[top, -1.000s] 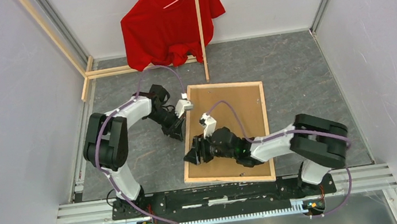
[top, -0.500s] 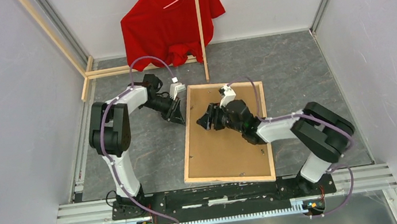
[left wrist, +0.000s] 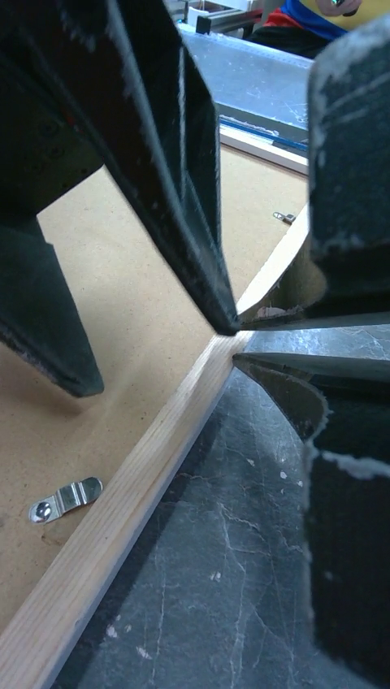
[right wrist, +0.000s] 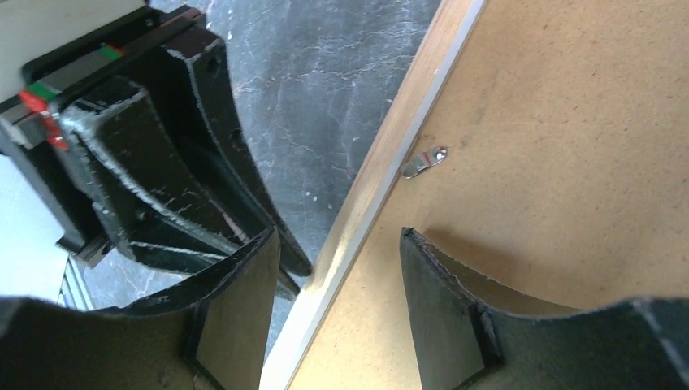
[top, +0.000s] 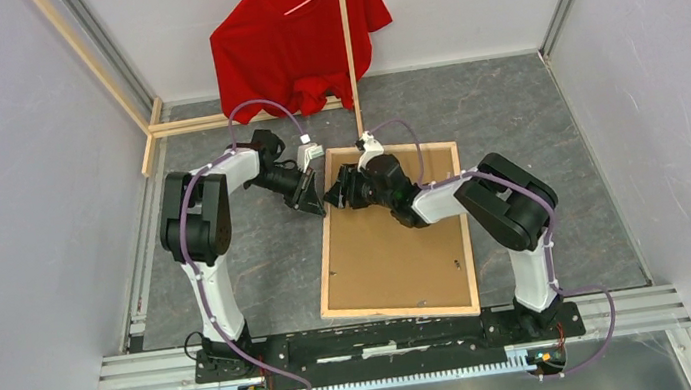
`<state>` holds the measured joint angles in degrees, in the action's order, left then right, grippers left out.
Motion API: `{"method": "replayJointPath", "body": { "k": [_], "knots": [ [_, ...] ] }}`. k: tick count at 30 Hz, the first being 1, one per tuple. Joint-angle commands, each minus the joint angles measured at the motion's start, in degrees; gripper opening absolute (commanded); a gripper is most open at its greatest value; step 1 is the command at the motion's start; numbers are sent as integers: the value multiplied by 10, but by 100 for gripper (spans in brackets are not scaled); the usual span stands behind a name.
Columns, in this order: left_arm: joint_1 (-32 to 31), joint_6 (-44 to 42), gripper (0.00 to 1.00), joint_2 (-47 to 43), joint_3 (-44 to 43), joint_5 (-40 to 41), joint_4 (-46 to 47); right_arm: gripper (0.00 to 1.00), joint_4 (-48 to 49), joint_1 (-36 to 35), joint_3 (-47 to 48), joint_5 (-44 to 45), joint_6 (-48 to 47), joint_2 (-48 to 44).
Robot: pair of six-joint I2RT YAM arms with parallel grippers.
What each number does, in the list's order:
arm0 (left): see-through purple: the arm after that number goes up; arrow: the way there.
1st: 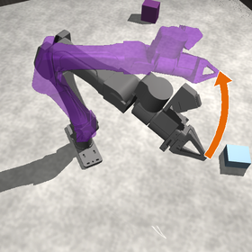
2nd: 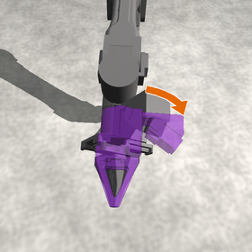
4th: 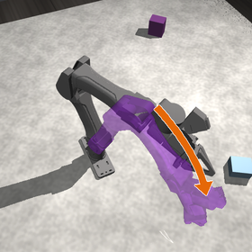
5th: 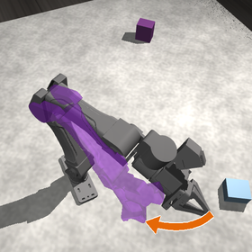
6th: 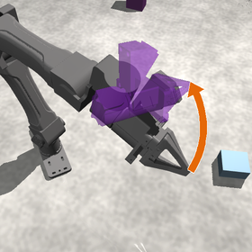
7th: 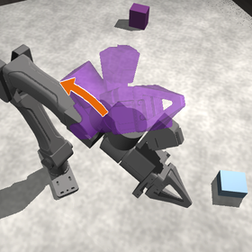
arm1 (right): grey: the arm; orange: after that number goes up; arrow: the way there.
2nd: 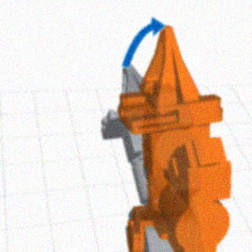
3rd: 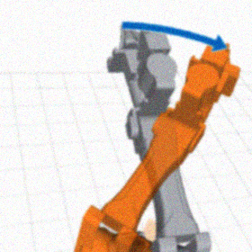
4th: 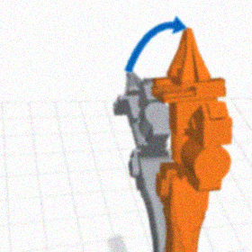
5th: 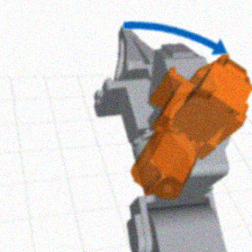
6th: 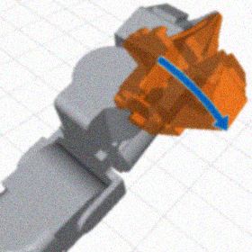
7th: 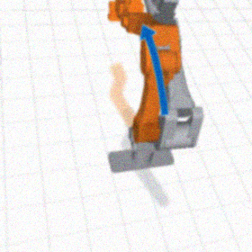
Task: Put the photo into the frame
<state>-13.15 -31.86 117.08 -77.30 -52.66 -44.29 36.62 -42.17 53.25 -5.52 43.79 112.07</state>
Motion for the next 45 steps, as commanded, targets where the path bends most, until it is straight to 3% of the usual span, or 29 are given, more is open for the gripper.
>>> {"method": "replayJointPath", "body": {
  "k": [1,36,45],
  "knots": [
    [-1,22,22,12,-17,-15,10,62,6,10,34,-8,-4,23],
    [-1,8,18,5,1,11,13,58,-14,29,96,-10,7,95],
    [1,-27,18,-5,-8,27,-26,62,21,43,48,-50,22,16]
  ]
}}
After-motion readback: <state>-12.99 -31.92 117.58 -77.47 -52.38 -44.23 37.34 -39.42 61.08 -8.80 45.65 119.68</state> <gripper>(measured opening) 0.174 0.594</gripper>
